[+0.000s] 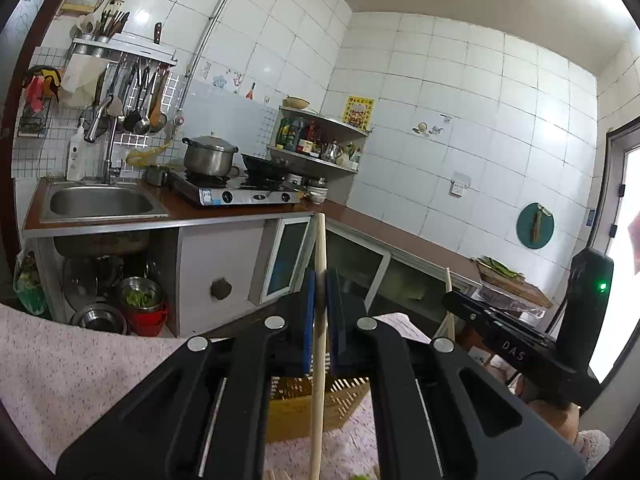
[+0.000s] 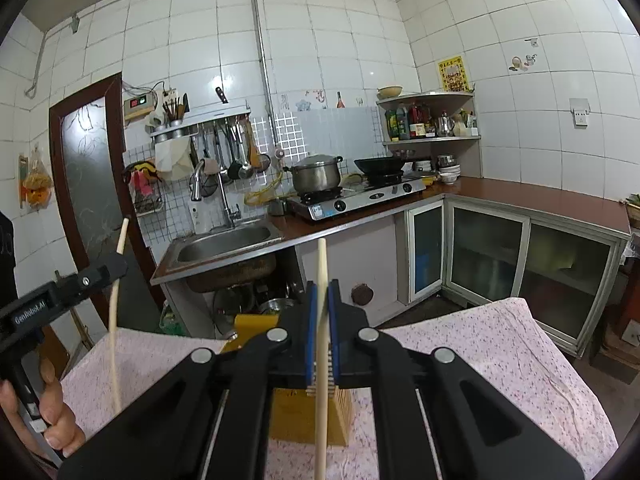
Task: Organize utensils
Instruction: 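Lift the left tool's chopstick toward the yellow holder while the right tool carries its own, then lower both chopsticks into the yellow holder and open both tools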
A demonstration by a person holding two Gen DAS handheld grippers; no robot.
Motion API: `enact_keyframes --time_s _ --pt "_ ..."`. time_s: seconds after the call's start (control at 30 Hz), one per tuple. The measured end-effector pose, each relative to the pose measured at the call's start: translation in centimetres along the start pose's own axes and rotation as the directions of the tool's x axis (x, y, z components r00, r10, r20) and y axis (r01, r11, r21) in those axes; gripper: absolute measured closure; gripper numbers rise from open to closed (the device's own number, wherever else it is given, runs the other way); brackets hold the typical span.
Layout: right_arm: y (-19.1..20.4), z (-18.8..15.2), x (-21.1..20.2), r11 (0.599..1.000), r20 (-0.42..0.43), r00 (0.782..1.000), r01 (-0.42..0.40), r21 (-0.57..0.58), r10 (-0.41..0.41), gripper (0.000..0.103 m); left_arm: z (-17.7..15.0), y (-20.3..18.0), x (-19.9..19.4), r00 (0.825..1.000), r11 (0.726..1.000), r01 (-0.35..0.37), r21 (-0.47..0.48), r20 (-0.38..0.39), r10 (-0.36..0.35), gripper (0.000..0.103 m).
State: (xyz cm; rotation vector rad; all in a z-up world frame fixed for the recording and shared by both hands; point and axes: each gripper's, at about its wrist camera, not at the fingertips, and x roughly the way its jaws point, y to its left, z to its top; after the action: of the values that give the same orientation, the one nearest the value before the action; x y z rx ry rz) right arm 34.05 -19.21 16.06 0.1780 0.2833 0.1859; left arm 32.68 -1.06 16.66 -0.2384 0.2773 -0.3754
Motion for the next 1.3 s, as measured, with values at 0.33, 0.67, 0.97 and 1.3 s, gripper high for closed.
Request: enact_keyframes --time_s 0.33,0.67,0.97,1.3 --pt "-0.3 2.7 2.9 1.0 0.096 0.995 -0.011 0.014 0.01 0.097 2.7 -1.3 4.1 0.996 0.994 -0.076 0.081 0.05 0.072 0.099" --pt "0.8 5.0 5.6 1.0 0.237 0.971 0.001 -0.002 0.0 0.097 4.3 -0.7 7.3 0.985 0.989 -0.126 0.081 0.126 0.115 0.099" --pt "0.3 2.5 9.2 1.0 0.253 0.967 -0.016 0.021 0.01 0.097 1.6 0.9 10.3 0.974 0.979 -0.182 0.087 0.149 0.168 0.099" --pt "0.4 -0.2 10.2 1.0 0.265 0.964 0.0 -0.029 0.008 0.097 -2.0 1.4 11.0 0.968 0.971 -0.211 0.114 0.166 0.191 0.099"
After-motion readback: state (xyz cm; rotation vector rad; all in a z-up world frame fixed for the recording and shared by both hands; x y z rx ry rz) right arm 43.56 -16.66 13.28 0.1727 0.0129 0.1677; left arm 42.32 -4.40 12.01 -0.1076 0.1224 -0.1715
